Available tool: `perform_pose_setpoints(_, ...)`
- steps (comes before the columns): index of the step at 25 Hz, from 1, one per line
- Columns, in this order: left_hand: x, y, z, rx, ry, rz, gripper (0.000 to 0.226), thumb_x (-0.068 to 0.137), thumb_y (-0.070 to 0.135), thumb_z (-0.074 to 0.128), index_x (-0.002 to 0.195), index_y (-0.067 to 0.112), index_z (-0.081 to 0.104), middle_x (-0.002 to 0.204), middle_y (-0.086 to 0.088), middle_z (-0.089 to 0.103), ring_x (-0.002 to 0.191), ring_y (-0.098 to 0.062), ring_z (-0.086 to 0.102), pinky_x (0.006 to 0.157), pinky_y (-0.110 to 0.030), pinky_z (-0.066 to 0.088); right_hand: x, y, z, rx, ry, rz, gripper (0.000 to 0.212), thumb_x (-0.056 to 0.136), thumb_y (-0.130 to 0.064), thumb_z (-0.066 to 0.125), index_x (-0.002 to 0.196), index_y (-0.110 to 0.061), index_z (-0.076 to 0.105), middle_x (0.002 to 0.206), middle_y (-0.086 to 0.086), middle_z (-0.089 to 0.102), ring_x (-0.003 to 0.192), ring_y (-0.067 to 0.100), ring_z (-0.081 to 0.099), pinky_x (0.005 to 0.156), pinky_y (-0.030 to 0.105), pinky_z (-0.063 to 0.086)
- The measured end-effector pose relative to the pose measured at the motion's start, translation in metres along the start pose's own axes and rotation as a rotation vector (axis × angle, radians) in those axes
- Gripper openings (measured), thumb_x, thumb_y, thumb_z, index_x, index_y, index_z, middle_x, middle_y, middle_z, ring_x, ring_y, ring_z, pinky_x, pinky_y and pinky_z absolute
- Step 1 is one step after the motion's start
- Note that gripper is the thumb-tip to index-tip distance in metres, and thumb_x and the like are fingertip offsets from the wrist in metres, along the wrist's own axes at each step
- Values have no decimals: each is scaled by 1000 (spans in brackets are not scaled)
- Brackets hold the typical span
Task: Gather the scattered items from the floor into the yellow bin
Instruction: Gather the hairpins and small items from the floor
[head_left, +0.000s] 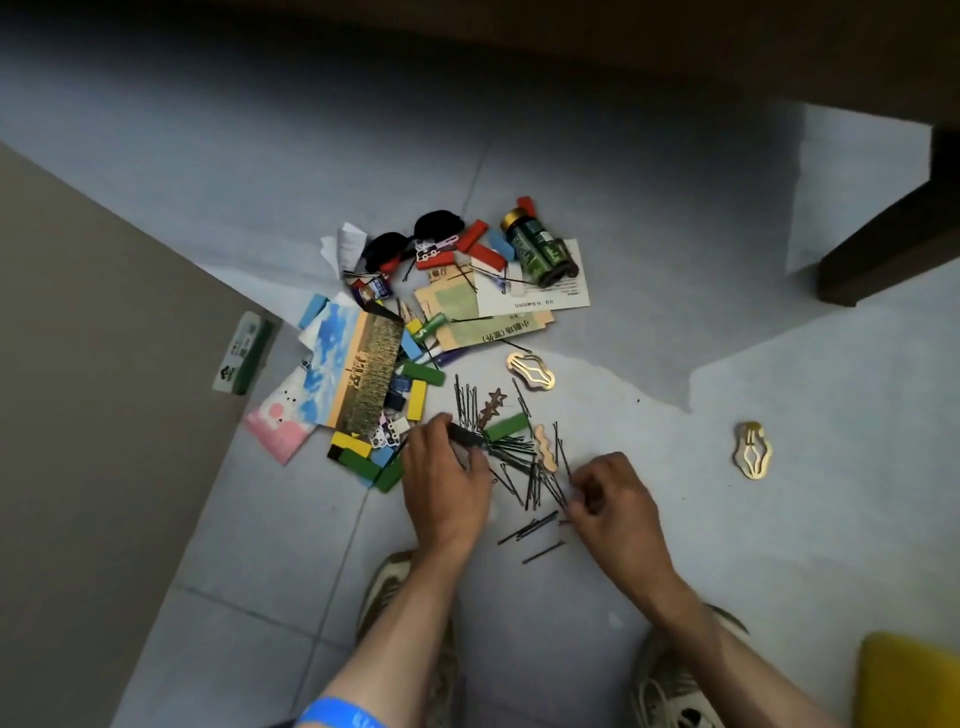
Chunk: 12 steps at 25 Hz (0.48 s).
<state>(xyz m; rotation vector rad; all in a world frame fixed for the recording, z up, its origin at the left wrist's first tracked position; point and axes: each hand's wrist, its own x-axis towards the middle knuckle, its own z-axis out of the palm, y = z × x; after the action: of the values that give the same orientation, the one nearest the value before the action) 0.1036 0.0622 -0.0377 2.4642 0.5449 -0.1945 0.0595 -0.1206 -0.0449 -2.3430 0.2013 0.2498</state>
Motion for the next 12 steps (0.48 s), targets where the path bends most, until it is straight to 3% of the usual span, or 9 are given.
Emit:
perform_pose_setpoints(2, 7, 8, 5, 74, -47, -9, 50, 86, 39, 66, 129, 21, 49, 131, -4, 43, 119, -22, 41, 84, -32, 45, 7, -1, -3, 198, 123, 122, 20, 76, -6, 74, 80, -21, 62, 89, -9, 57, 79, 4, 57, 67, 17, 48)
perform_pose_setpoints(4, 11, 14, 10, 141, -113, 0, 43, 86, 40, 67, 123, 20, 56, 128, -4, 44, 117, -22, 40, 87, -32, 47, 15, -7, -5, 256, 116, 163, 19, 77, -10, 75, 87, -22, 64, 92, -11, 60, 84, 2, 59, 72, 12, 47)
perform_pose_setpoints(8, 15, 15, 12, 59, -247, 217, 31, 85, 15, 67, 115, 18, 62, 119, 1, 51, 114, -19, 45, 86, -22, 39, 24, -15, 3, 87, -111, 44, 42, 74, -16, 75, 114, -19, 62, 115, -5, 58, 101, 14, 55, 87, 25, 45)
perform_pose_setpoints(12, 29, 20, 10, 41, -120, 50, 56, 84, 20, 65, 136, 19, 45, 136, -1, 42, 126, -20, 36, 98, -34, 39, 41, -16, 1, -23, -41, 2, 59, 77, -19, 72, 132, -18, 51, 132, 0, 51, 113, 22, 50, 93, 32, 44)
